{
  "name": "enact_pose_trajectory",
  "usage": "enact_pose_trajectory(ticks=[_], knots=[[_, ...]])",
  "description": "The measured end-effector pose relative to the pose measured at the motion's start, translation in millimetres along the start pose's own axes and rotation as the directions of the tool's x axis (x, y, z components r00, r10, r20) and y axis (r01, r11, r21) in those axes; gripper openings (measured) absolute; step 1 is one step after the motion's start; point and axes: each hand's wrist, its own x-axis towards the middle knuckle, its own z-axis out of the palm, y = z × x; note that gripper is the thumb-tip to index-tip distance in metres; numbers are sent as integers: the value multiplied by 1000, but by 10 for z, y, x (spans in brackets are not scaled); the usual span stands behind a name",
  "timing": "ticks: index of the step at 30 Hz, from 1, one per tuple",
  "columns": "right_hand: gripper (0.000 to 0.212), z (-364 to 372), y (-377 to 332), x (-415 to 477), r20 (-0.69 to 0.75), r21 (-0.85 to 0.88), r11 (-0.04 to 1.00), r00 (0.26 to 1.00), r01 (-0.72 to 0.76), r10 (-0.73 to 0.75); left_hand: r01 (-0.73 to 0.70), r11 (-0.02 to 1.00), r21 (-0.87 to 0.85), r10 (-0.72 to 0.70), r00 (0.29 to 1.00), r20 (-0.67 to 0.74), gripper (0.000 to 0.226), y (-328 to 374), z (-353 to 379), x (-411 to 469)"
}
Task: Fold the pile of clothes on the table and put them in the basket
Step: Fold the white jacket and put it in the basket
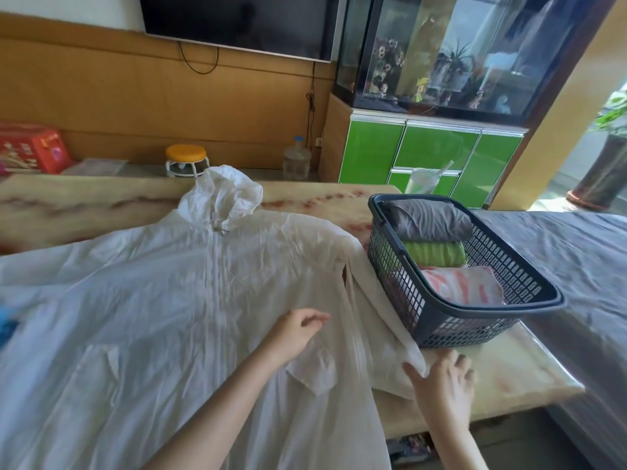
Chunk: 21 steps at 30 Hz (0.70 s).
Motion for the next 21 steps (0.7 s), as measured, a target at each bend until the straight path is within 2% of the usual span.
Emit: enact_pose_trajectory(ticks=[1, 3, 5, 7, 9, 12, 14, 16, 17, 19, 21], knots=[[65, -12, 38, 14, 8, -17, 1000, 1000, -16, 16, 6, 1000, 11, -7, 1000, 9, 28, -2, -8, -6], [44, -28, 79, 34, 86, 56, 998, 996, -36, 31, 17, 999, 27, -18, 999, 26, 28, 0, 3, -6], [25, -46, 51, 23, 98, 274, 961, 995, -30, 3, 39, 999, -2, -39, 999, 24, 27, -3, 38, -5], [15, -139, -53, -28, 78, 538, 843, 995, 6, -57, 47, 995, -88, -45, 999, 16, 26, 27, 65, -1], [8, -326, -227, -113, 22, 706, 703, 988, 93, -153, 35, 987, -157, -32, 999, 25, 26, 113, 70, -18], [14, -646, -621, -164, -138, 818, 512, 953, 263, -270, 40, 944, -329, -14, 997, 81, 33, 301, 36, -78], [15, -806, -986, -121, -187, 857, 400, 918, 326, -349, 93, 829, -552, -22, 991, 134, 54, 431, -54, -89], [17, -874, -1378, -104, -113, 897, 321, 861, 303, -496, 88, 698, -710, 15, 990, 138, 67, 510, -220, -65], [21, -882, -1561, -122, -43, 919, 297, 813, 261, -581, 69, 670, -740, 6, 995, 98, 64, 524, -335, -47], [26, -813, -1826, -162, 53, 930, 296, 718, 218, -694, 61, 653, -755, -135, 990, -37, 54, 486, -540, -4], [26, -699, -1916, -146, 41, 923, 295, 699, 247, -714, 75, 589, -805, -312, 940, -140, 41, 310, -737, 60]])
